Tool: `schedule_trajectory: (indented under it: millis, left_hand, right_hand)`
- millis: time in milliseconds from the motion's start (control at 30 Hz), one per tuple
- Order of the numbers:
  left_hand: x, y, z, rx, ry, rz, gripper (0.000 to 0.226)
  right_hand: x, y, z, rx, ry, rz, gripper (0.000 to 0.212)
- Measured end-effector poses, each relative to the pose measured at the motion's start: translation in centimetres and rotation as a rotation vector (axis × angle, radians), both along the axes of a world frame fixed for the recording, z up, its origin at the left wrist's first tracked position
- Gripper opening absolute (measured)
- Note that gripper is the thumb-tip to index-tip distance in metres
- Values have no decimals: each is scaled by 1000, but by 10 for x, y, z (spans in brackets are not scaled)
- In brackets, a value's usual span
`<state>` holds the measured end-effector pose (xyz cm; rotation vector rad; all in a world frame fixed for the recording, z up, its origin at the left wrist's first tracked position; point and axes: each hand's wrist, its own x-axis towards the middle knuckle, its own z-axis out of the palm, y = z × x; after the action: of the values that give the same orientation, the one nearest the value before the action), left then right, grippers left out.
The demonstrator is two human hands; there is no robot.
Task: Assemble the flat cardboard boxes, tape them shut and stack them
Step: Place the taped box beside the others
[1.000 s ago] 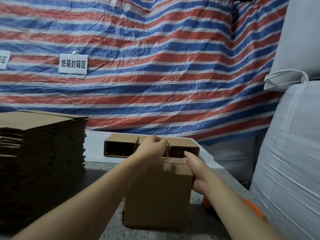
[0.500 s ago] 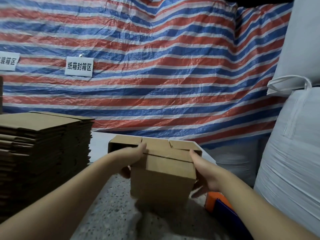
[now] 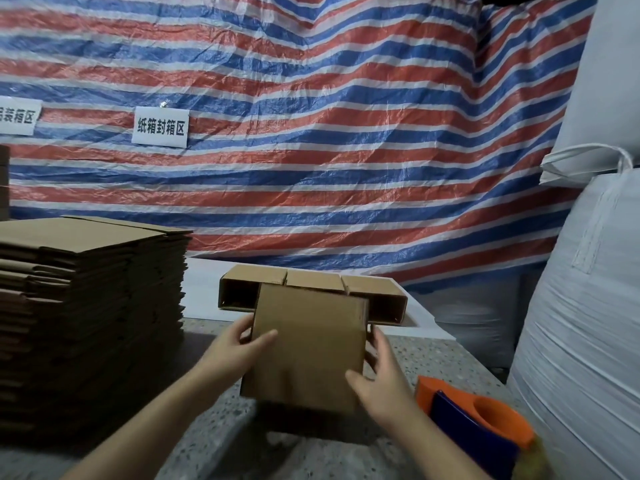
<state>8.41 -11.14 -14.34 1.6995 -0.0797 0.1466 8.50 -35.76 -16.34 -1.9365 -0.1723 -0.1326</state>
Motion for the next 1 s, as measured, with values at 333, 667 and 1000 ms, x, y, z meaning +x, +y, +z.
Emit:
schedule_trajectory:
  millis: [333, 667, 1000]
  left_hand:
    - [9, -1, 23, 130, 317, 150, 94]
    - [29, 36, 52, 378, -61, 106, 40]
    - [46, 88, -45, 502, -154, 397, 38]
  right_hand:
    - [9, 16, 36, 33, 206, -284, 104]
    - [24, 17, 62, -191, 28, -28, 33]
    - [72, 88, -25, -354, -12, 167, 74]
